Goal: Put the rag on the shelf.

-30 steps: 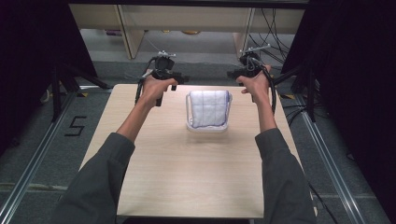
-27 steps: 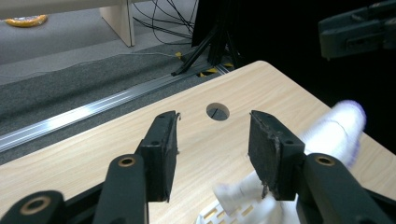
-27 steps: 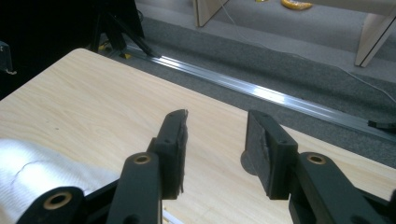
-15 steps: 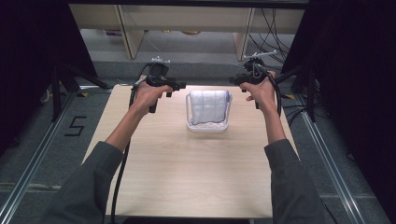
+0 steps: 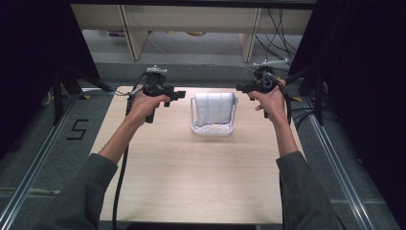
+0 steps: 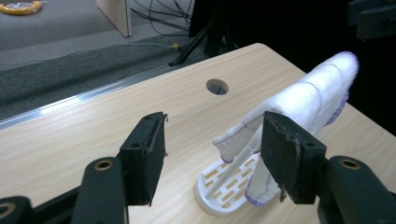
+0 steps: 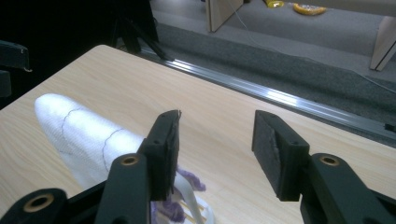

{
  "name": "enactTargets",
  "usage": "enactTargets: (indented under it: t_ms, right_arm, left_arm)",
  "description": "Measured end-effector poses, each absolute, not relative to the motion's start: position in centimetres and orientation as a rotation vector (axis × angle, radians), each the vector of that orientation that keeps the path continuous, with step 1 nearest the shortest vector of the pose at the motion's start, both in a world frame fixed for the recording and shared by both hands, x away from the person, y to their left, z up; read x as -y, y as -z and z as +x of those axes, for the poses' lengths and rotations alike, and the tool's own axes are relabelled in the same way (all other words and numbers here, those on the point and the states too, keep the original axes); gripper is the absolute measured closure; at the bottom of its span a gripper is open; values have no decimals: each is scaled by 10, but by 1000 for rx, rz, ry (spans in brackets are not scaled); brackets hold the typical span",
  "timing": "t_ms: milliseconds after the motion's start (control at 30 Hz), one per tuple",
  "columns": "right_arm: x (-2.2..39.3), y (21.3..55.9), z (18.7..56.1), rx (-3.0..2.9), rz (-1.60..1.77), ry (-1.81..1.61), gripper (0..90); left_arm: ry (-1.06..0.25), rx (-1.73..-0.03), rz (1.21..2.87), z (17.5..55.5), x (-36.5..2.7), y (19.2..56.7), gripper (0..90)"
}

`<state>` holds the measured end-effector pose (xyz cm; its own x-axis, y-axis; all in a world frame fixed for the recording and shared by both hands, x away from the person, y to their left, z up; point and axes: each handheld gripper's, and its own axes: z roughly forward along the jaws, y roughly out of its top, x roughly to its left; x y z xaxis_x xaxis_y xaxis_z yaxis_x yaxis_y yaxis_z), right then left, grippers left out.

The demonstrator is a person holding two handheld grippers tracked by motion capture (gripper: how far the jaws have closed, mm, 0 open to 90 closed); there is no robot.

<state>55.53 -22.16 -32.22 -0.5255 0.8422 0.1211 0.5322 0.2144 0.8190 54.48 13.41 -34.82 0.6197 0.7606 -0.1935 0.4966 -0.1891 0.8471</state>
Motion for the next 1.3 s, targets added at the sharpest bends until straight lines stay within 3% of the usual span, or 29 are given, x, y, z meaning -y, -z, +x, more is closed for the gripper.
enactTargets:
  t_ms: [600,1300]
  right_arm:
    - [234,327,525,-2144,1233,-1301,460]
    - [237,343,490,-2178,1195,-1321,442]
  left_arm:
    - [-276,-968,1844,507,-141,363,353]
    - [-234,-880,1852,466,-141,378,379]
